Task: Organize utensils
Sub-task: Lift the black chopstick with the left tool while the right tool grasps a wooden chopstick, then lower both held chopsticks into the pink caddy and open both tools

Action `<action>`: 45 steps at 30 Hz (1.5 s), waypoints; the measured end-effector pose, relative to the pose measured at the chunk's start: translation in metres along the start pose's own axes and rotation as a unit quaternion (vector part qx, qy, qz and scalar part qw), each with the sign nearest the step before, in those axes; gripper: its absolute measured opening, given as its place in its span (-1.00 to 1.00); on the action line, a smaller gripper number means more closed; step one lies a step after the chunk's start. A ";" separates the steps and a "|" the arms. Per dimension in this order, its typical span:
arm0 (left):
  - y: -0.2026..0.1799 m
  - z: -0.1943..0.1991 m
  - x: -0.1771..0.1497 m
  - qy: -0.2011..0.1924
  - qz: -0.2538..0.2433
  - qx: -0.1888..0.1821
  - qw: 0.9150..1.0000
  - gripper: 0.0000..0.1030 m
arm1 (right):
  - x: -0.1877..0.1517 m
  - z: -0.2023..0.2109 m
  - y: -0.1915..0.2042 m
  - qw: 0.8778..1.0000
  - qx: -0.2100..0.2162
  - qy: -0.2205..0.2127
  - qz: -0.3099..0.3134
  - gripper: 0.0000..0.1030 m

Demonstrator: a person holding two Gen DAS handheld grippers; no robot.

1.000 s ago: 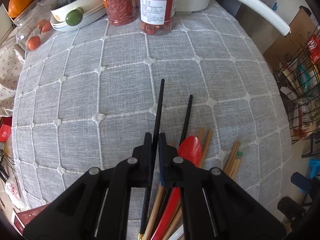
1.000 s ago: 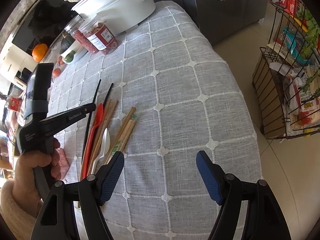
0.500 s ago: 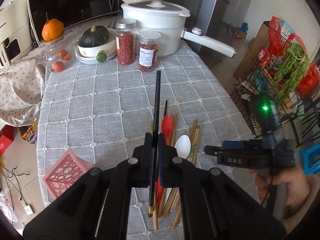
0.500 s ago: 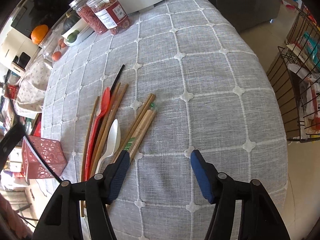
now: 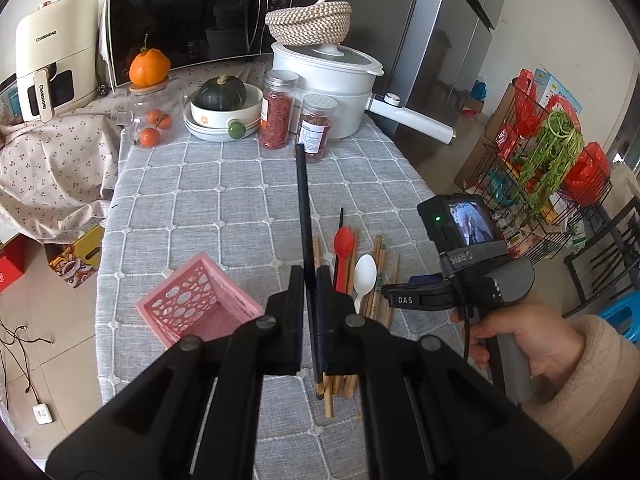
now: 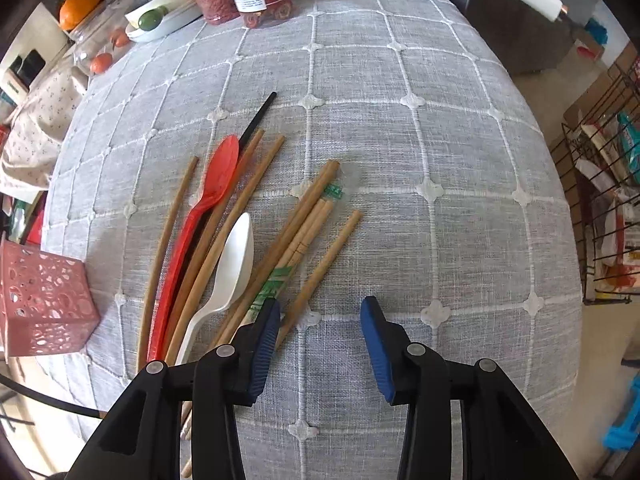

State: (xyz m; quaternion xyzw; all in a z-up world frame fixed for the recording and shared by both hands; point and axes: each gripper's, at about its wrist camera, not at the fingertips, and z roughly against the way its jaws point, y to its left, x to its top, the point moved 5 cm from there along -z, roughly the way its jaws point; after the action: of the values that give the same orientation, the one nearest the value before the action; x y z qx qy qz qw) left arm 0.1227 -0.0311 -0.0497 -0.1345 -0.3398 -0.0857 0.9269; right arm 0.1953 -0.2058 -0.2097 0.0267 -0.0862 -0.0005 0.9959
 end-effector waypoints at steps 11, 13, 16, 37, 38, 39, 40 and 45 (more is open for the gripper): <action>0.001 0.015 -0.010 -0.012 -0.012 -0.003 1.000 -0.87 | 0.003 0.000 -0.014 0.999 0.012 -0.001 -0.031 -0.88; 0.000 0.020 -0.011 -0.018 -0.016 -0.002 1.000 -0.88 | 0.001 0.005 -0.022 0.999 0.020 -0.004 -0.039 -0.89; -0.001 0.032 -0.009 -0.034 -0.018 -0.004 0.999 -0.88 | -0.001 0.022 -0.035 0.998 0.030 -0.036 -0.037 -0.89; 0.044 0.114 0.031 -0.189 0.037 0.034 0.981 -0.88 | -0.038 0.213 0.034 0.944 0.158 -0.287 0.036 -0.89; 0.050 0.111 0.031 -0.189 0.041 0.044 0.980 -0.88 | -0.038 0.218 0.037 0.942 0.164 -0.291 0.039 -0.89; 0.055 0.108 0.030 -0.188 0.043 0.051 0.980 -0.88 | -0.038 0.221 0.040 0.939 0.169 -0.296 0.042 -0.89; 0.059 0.104 0.030 -0.187 0.046 0.056 0.980 -0.88 | -0.037 0.224 0.043 0.937 0.176 -0.300 0.046 -0.89; 0.079 0.074 0.023 -0.155 0.061 0.071 0.983 -0.88 | -0.037 0.238 0.059 0.926 0.204 -0.312 0.057 -0.89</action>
State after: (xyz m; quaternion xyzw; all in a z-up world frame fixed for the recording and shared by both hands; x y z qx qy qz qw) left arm 0.1155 0.0654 0.0043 -0.1006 -0.4759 0.0170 0.8736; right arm 0.1174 -0.1598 0.0207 0.2232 -0.3918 0.0660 0.8901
